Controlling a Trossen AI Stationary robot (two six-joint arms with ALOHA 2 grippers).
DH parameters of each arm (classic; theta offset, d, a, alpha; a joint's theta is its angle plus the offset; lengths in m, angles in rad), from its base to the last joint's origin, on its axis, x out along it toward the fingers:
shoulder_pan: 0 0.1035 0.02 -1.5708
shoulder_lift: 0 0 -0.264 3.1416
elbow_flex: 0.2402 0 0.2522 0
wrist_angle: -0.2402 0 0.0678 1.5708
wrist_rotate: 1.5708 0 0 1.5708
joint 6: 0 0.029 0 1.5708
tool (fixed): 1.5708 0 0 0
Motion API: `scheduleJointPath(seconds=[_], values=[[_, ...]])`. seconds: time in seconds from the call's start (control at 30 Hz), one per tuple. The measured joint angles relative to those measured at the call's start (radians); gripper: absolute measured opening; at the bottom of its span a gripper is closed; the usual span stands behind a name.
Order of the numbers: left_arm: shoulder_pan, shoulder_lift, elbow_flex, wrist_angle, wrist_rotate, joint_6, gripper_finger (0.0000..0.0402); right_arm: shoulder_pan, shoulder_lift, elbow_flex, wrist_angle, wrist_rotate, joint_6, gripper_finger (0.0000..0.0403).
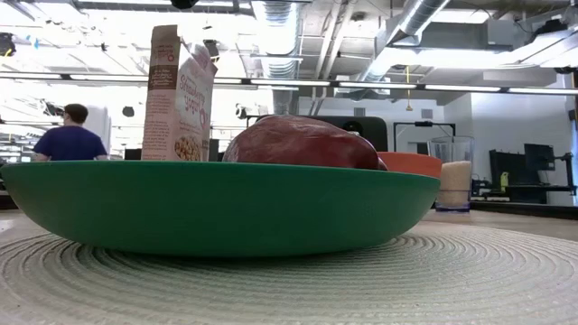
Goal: Arrange a breakfast setting
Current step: Put the blue spoon on the white mat from the orange cup
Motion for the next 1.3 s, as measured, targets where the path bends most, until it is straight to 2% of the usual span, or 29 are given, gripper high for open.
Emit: scheduleJointPath(seconds=[0.17,0.4,0.57,0.73,0.97,1.3], values=[[0.0,0.0,0.0,-0.006,-0.006,0.0,0.0121,0.059,-0.07,-0.042,-0.082,0.111,0.014,0.0039],[0.0,0.0,0.0,-0.007,-0.006,0.0,0.0121,0.109,-0.18,-0.239,-0.069,0.171,0.176,0.0039],[0.0,0.0,0.0,-0.008,-0.006,0.0,0.0121,0.131,-0.223,-0.414,0.044,0.191,0.286,0.0039],[0.0,0.0,0.0,-0.008,-0.006,0.0,0.0121,0.158,-0.23,-0.578,0.233,0.191,0.37,0.0039],[0.0,0.0,0.0,-0.009,-0.006,0.0,0.0121,0.212,-0.19,-0.718,0.406,0.246,0.519,0.0039],[0.0,0.001,-0.001,-0.02,-0.011,0.003,0.0121,0.245,0.021,-0.719,0.565,0.251,0.723,0.0039]])
